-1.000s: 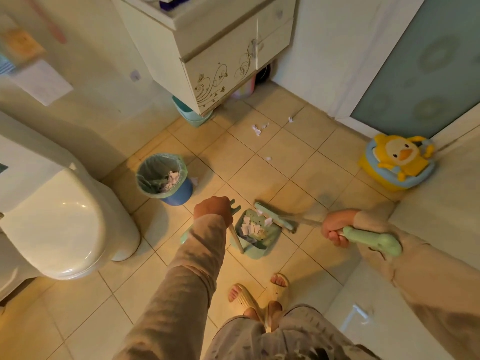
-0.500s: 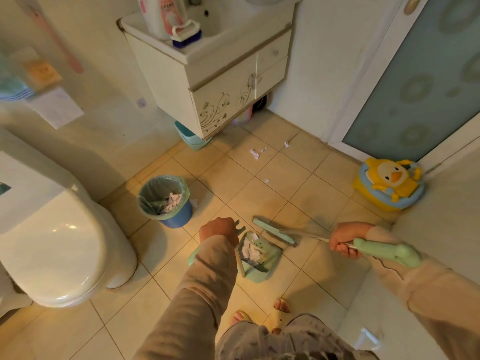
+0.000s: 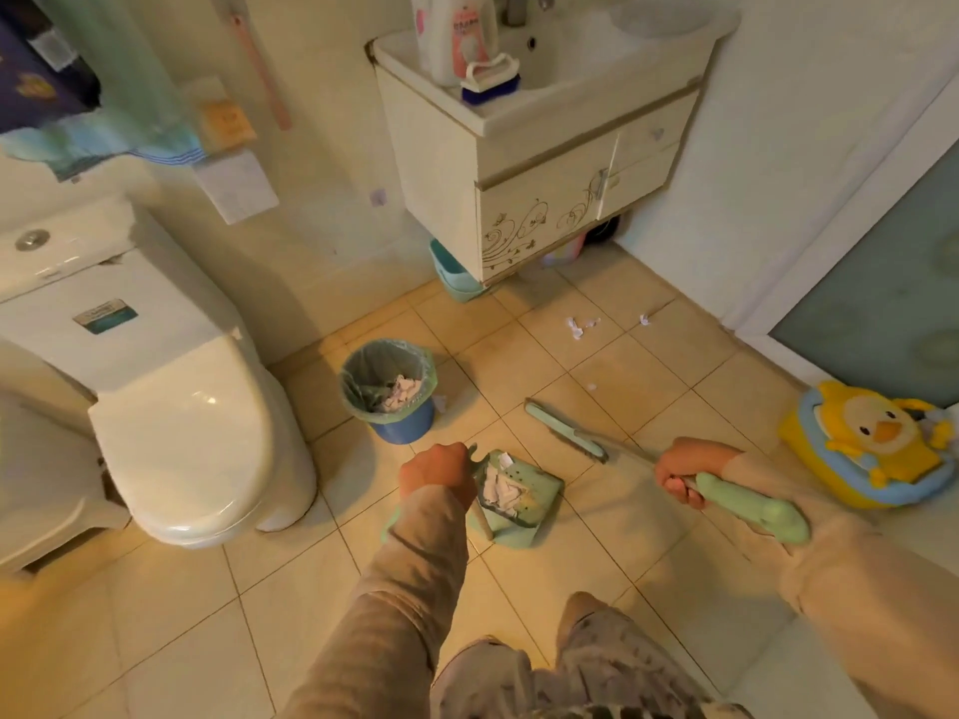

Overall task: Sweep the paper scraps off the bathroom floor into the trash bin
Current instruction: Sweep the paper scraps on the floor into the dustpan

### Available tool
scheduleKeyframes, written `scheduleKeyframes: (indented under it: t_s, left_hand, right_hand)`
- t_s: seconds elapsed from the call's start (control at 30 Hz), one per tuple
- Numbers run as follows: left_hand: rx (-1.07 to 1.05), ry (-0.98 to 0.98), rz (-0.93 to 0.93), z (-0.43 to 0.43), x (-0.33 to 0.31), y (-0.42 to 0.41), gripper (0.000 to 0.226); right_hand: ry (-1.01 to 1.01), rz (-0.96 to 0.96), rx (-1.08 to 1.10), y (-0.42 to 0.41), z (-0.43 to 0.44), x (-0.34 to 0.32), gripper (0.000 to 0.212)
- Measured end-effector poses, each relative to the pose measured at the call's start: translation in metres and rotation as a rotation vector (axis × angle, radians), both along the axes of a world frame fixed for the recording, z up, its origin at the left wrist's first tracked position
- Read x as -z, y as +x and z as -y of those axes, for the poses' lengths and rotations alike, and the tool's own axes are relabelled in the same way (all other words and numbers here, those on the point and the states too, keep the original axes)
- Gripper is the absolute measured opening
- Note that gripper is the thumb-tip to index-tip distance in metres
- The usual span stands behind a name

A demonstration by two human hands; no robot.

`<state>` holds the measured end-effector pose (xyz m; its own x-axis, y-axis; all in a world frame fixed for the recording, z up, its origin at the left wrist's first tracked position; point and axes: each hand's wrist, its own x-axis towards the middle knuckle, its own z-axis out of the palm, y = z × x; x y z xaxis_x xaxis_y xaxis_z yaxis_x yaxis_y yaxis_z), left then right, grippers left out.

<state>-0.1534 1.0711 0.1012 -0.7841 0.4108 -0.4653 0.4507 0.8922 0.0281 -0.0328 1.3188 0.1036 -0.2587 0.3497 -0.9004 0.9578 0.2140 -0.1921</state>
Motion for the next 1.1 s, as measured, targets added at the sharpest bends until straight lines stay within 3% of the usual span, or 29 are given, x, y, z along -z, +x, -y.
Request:
scheduleKeyframes:
  t_s: [0.3,0.73,0.93,1.03,1.1]
  left_hand:
    - [-0.254,-0.038,-0.036,-0.012,0.003,-0.027,0.028]
    - [-0.695,-0.119,0.011,-0.083,-0.013,-0.065,0.027]
    - [-0.854,-0.094,0.106,-0.093,-0.007,-0.063,0.028]
    - [-0.886,-0.090,0.099,-0.094,-0.005,-0.064,0.029]
    - [-0.900,-0.090,0.095,-0.096,-0.005,-0.066,0.029]
  right_hand:
    - [-0.033,-0.096,-0.133,-0.091,-0.021,0.020,0.028]
    - [0.008,-0.172,-0.669,-0.227,-0.090,0.025,0.028]
    - [0.106,-0.110,-0.948,-0.256,-0.086,0.031,0.029]
    - [0.111,-0.012,-1.074,-0.249,-0.087,0.036,0.017]
    - [0.124,0.030,-1.176,-0.238,-0.093,0.036,0.026]
